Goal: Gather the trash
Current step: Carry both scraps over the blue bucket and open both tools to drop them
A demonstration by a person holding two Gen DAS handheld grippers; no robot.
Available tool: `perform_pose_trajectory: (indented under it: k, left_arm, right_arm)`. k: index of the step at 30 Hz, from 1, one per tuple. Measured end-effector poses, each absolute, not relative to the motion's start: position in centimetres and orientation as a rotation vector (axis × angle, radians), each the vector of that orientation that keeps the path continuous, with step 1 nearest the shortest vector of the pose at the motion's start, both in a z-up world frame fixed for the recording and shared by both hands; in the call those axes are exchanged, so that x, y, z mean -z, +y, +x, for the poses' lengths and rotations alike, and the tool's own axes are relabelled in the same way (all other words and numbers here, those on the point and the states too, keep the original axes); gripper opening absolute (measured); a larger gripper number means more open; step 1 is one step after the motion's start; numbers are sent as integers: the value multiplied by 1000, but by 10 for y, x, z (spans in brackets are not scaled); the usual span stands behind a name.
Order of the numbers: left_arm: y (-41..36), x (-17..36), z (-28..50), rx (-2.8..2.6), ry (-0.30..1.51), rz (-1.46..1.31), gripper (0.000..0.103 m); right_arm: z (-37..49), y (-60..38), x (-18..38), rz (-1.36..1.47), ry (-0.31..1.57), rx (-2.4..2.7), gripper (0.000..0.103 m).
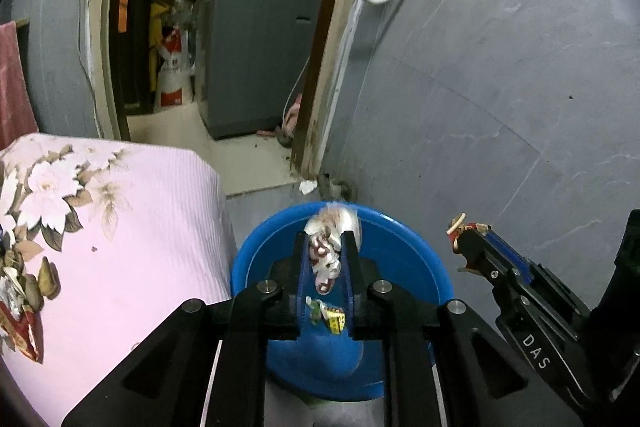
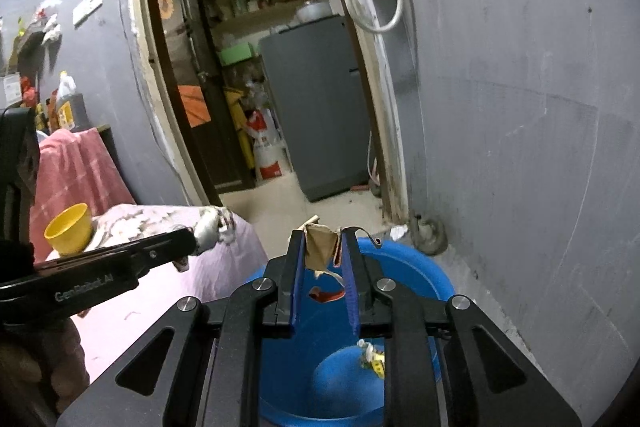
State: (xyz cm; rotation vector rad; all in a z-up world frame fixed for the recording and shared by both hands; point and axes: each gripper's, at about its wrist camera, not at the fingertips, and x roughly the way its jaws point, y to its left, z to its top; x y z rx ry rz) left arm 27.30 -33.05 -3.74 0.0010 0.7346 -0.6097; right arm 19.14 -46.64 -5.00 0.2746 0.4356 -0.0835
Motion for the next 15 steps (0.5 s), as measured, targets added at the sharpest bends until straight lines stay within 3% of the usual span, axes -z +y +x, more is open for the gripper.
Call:
perform_pose_trajectory:
  k: [9, 15]
  left_arm:
    - [-321, 38, 275, 601, 748, -6, 15]
    - [-316, 30, 273, 598, 731, -4, 24]
  right_arm:
    - [194, -471, 55, 293, 473, 92, 27]
    - [196, -471, 53, 290, 474, 91, 34]
